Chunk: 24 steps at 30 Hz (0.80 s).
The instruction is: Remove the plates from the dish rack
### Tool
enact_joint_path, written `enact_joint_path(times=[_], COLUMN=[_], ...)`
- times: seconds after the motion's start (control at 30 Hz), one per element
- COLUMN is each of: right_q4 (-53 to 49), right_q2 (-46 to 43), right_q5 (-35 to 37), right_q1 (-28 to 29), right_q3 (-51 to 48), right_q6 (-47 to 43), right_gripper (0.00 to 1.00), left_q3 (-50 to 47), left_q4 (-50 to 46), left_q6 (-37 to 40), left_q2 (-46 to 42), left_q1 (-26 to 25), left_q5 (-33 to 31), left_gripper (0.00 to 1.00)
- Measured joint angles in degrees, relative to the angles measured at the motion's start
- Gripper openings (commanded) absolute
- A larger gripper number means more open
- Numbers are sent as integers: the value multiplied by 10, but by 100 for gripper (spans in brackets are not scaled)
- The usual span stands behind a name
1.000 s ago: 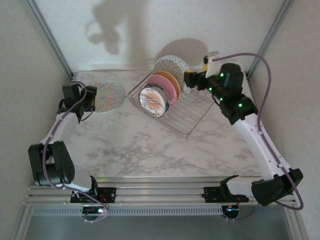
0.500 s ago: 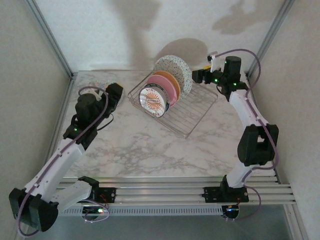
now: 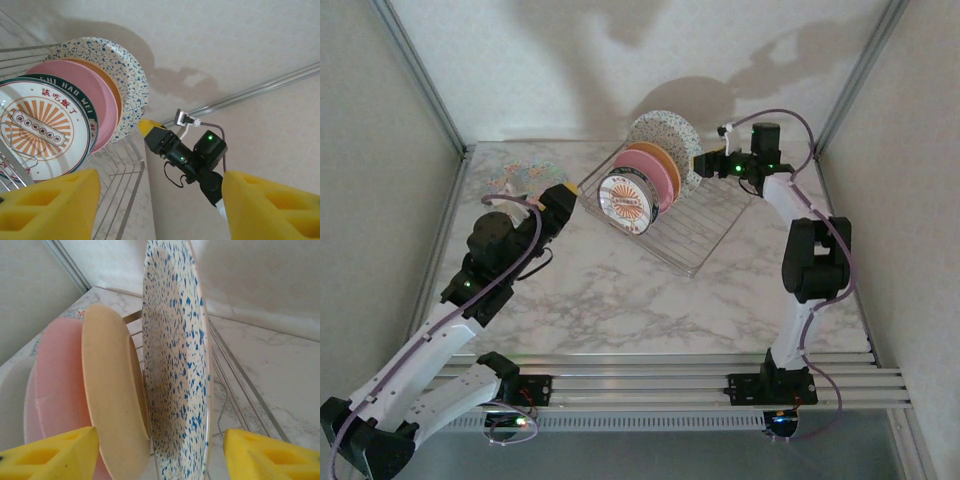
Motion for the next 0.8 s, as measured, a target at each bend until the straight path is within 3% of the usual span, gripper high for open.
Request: enact_joint_path(times=[0.37,0.8], right_q4=[4,7], right_q2=[58,87], right_q5=[-2,-4], right_q1=[20,29], right_q3=[41,66], right_q6=[15,26], right_gripper=[53,28], left_q3=[0,-1], left_q4=[-28,-37], left_q6=[1,-1], left_q2=[-23,-35], left_q1=[-18,-27], left_q5=[-26,-36], left_gripper=[64,64])
